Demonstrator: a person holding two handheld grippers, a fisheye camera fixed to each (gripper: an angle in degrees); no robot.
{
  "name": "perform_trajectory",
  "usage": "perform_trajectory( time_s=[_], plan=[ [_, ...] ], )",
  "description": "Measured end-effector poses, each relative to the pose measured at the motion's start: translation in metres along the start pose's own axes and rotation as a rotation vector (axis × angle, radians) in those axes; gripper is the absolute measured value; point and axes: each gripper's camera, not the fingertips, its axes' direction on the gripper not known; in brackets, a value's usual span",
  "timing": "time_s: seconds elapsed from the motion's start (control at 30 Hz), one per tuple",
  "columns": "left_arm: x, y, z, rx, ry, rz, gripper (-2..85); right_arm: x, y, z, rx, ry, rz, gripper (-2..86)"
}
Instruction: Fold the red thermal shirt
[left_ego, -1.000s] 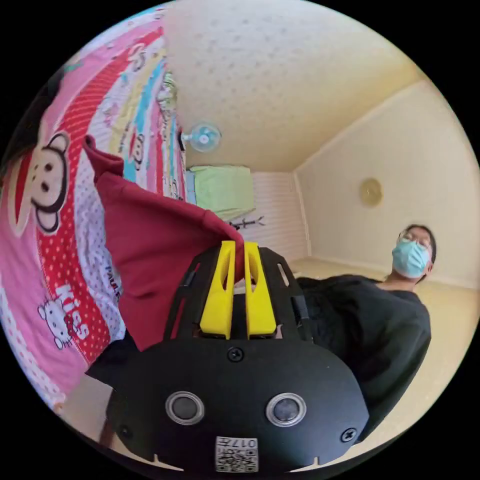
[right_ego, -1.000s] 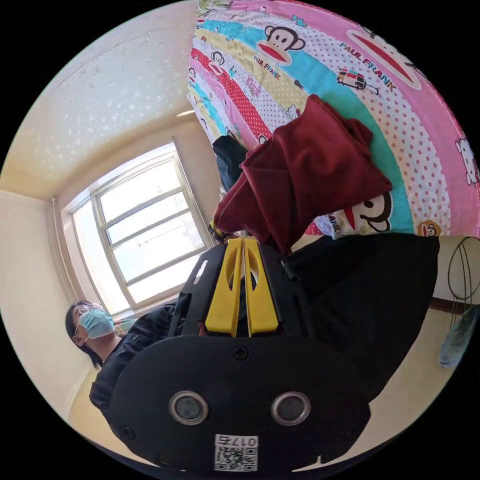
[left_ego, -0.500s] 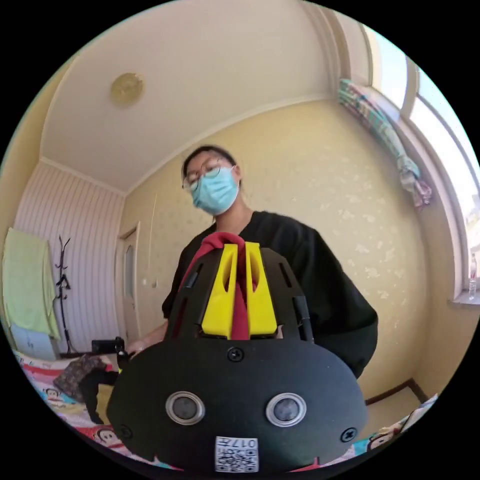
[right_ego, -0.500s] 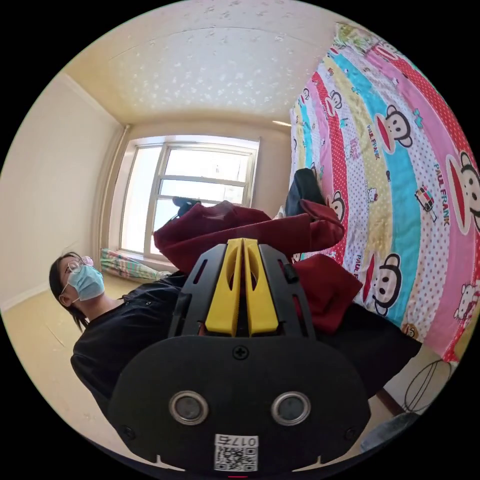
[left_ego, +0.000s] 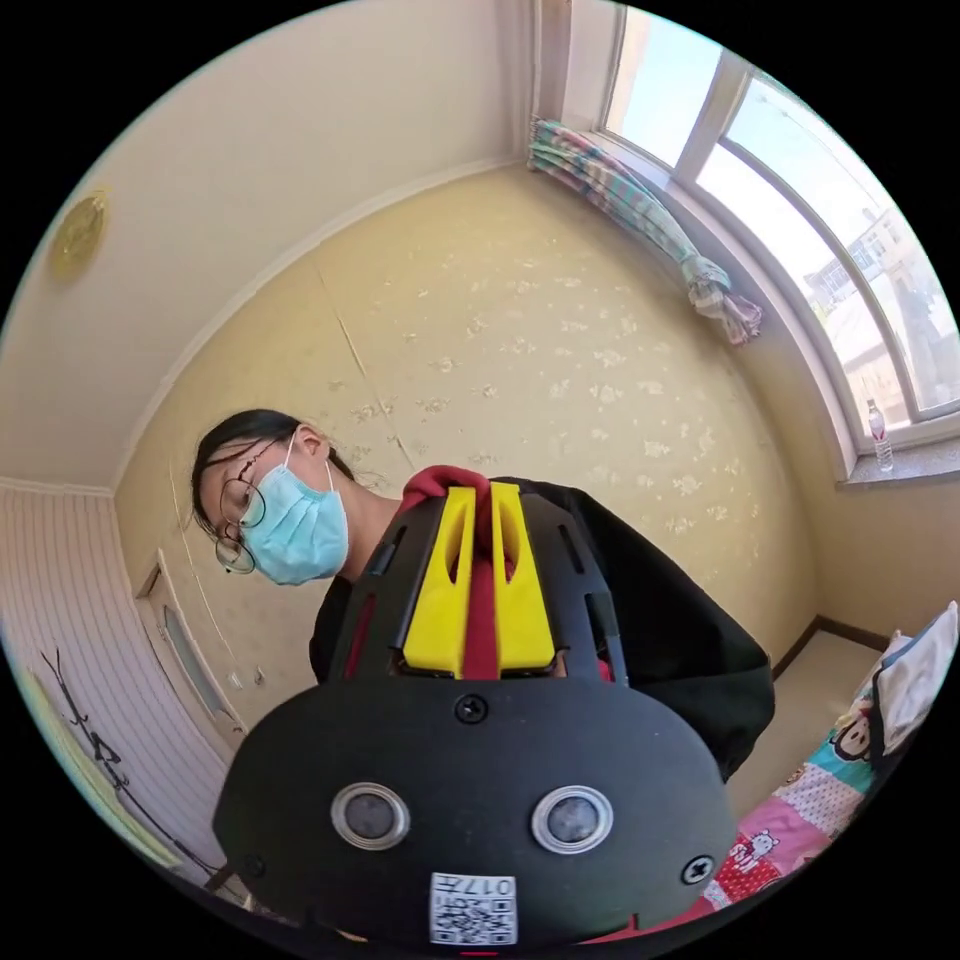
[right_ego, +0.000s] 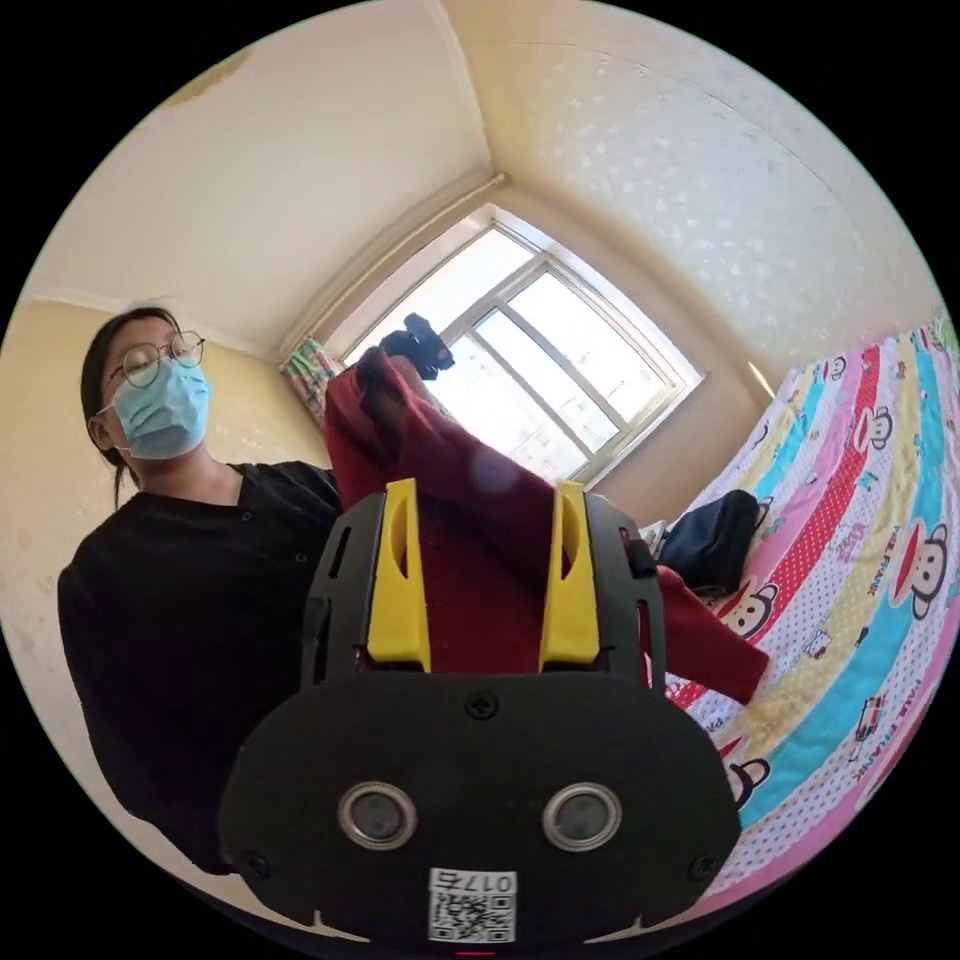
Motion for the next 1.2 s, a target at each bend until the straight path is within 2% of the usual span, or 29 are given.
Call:
perform_trajectory(
  time_s=[0.23,0.33,0.37,0.5,0.63,0.7,0.77,0.87,0.93,1.03,1.2],
  plan=[
    [-0.037,0.031,0.019,-0.052,0.063,0.151,1.2,-0.017,0.065,0.012,0.059,0.165,-0.116,19.5],
    [-0.059,0.048,0.015,-0.086,0.043,0.111,1.2,-0.022,0.084,0.012,0.111,0.142,-0.179,11.4],
    [-0.066,0.055,0.011,-0.103,0.024,0.074,1.1,-0.024,0.087,0.012,0.093,0.072,-0.205,7.5],
    [-0.067,0.070,-0.006,-0.147,-0.132,0.009,1.0,-0.019,0.074,0.000,0.033,0.019,-0.001,4.3],
    [-0.054,0.079,-0.029,-0.201,-0.518,-0.103,0.9,-0.053,0.045,-0.028,0.108,0.158,-0.102,3.6],
    [-0.047,0.082,-0.044,-0.213,-0.729,-0.186,0.9,-0.085,0.020,-0.053,0.205,0.259,-0.157,3.4],
    [-0.030,0.089,-0.066,-0.185,-1.031,-0.261,0.8,-0.110,0.000,-0.070,0.275,0.336,-0.176,3.4],
    [-0.029,0.107,-0.099,-0.030,-1.169,-0.362,0.6,-0.158,-0.032,-0.076,0.310,0.444,-0.316,3.4],
    [-0.033,0.117,-0.110,-0.032,-1.221,-0.370,0.6,-0.187,-0.048,-0.072,0.346,0.497,-0.389,3.4],
    [-0.027,0.131,-0.124,0.002,-1.486,-0.421,0.5,-0.230,-0.061,-0.058,0.376,0.606,-0.498,3.4],
    [-0.028,0.154,-0.125,-0.182,-1.881,-0.520,0.0,-0.276,-0.071,-0.022,0.387,0.889,-0.556,3.3]
  ],
)
